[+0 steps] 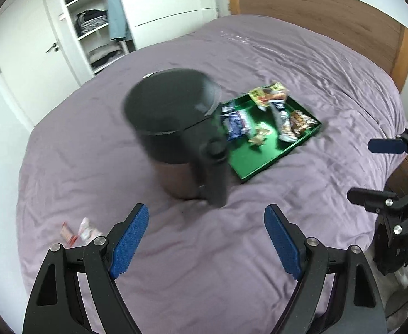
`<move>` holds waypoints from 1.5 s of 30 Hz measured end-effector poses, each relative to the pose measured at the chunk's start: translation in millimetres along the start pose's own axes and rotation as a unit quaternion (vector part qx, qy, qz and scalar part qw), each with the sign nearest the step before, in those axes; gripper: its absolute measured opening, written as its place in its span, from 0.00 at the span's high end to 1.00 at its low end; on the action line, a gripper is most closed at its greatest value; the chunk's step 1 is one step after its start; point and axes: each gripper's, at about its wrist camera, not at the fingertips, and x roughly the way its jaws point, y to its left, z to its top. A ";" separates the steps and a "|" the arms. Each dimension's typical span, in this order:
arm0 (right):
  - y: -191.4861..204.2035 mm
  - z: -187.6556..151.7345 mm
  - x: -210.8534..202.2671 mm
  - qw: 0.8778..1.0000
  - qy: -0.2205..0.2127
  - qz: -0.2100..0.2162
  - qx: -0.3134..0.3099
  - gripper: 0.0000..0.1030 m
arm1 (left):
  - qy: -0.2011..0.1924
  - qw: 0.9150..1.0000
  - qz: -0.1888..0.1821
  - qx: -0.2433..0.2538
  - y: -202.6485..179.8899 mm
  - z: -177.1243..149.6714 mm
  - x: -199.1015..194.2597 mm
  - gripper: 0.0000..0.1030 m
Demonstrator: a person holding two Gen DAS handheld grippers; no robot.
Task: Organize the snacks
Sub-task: 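Move both grippers past the thermos toward the red bar and candy sachet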
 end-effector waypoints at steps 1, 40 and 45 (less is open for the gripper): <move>8.3 2.5 0.3 1.000 0.002 0.005 -0.008 0.21 | 0.000 1.000 0.003 -0.004 4.6 -2.6 -2.0 0.21; 239.1 89.6 22.2 0.963 0.008 0.140 -0.229 0.21 | 0.024 0.947 0.180 -0.265 208.2 -138.6 -69.0 0.21; 245.6 96.2 27.9 0.966 0.009 0.140 -0.219 0.21 | 0.024 0.945 0.172 -0.277 216.5 -136.0 -69.9 0.21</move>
